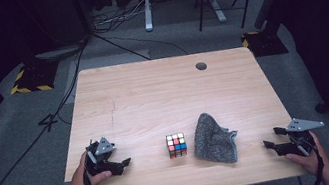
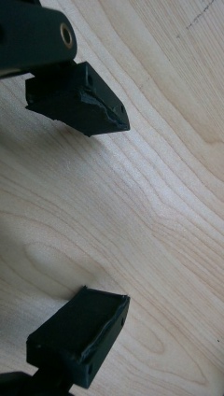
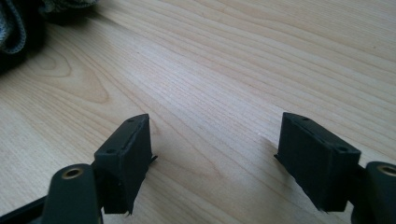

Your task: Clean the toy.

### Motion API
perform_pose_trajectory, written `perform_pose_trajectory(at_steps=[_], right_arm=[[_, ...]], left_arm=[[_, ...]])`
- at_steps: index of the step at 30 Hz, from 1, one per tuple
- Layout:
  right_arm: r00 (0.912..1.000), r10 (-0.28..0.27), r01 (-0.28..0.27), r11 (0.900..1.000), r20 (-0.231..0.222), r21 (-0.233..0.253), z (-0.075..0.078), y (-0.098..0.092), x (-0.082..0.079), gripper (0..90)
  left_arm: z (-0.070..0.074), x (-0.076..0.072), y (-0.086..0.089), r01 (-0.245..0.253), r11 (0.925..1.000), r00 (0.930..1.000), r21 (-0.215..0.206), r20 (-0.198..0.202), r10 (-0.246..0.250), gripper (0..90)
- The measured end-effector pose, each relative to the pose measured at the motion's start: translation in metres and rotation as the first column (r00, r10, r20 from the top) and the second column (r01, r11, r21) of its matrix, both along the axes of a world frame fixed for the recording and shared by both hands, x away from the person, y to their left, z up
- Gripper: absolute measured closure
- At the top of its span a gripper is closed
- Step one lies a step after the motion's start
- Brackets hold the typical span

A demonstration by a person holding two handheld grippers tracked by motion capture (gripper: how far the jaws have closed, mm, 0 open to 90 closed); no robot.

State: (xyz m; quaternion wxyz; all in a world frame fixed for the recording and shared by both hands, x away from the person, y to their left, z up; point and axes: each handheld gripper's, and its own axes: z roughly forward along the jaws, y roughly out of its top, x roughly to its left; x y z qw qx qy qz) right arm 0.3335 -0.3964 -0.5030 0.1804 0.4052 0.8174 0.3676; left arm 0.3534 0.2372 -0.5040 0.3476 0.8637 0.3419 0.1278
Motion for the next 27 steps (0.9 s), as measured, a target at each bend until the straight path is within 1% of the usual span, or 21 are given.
perform_pose_trajectory(at_steps=[27], right_arm=[[1.0,-0.003,0.003,1.0,0.002,-0.002,0.0,0.0003,-0.0002,25.9]], left_arm=[[-0.0001,0.0003,-0.0004,-0.006,1.0,1.0,-0.002,-0.001,0.006,15.1]])
